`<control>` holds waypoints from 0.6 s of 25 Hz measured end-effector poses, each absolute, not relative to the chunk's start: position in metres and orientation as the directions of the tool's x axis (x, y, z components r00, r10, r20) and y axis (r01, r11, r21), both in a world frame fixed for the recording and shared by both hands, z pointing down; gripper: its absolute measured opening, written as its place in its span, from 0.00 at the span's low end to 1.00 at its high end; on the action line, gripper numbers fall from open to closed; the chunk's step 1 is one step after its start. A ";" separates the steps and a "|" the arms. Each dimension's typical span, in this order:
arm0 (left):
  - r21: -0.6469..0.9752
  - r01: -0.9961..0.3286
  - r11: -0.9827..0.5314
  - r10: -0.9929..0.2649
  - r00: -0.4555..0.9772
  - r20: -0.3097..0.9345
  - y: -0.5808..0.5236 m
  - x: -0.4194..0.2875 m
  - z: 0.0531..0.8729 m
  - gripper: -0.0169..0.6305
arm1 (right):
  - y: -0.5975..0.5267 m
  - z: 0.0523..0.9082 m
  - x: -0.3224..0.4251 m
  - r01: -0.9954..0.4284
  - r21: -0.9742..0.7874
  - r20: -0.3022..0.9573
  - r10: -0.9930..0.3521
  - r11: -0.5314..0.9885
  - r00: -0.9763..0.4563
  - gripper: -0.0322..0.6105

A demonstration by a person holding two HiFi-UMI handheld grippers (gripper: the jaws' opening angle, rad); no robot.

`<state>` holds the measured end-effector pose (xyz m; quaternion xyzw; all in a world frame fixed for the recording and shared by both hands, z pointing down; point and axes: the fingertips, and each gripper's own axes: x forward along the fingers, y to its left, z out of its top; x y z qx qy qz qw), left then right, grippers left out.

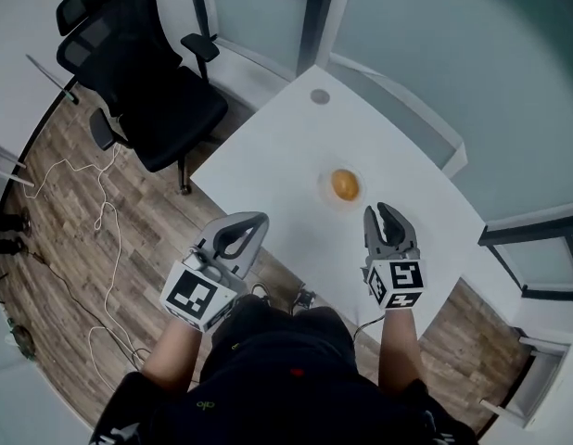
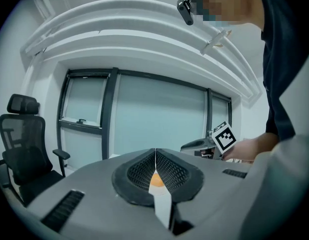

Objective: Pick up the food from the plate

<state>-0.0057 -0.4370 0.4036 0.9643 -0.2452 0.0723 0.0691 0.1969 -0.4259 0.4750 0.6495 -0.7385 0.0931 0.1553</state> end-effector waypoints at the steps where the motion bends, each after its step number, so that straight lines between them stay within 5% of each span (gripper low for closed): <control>1: 0.099 -0.493 -0.864 -0.471 0.863 0.181 -0.441 -0.001 0.406 0.06 | -0.436 0.488 0.201 -0.984 0.071 0.386 -0.914 0.166 -0.126 0.25; 3: 0.109 -0.511 -0.853 -0.484 0.851 0.203 -0.449 0.009 0.411 0.06 | -0.456 0.518 0.209 -0.975 0.080 0.458 -0.876 0.208 -0.149 0.44; 7: 0.111 -0.543 -0.832 -0.503 0.824 0.262 -0.462 0.011 0.430 0.06 | -0.492 0.581 0.220 -0.975 0.051 0.536 -0.830 0.216 -0.155 0.56; 15: 0.145 -0.599 -0.787 -0.516 0.769 0.377 -0.464 0.006 0.473 0.06 | -0.545 0.688 0.231 -0.975 0.039 0.678 -0.722 0.218 -0.134 0.60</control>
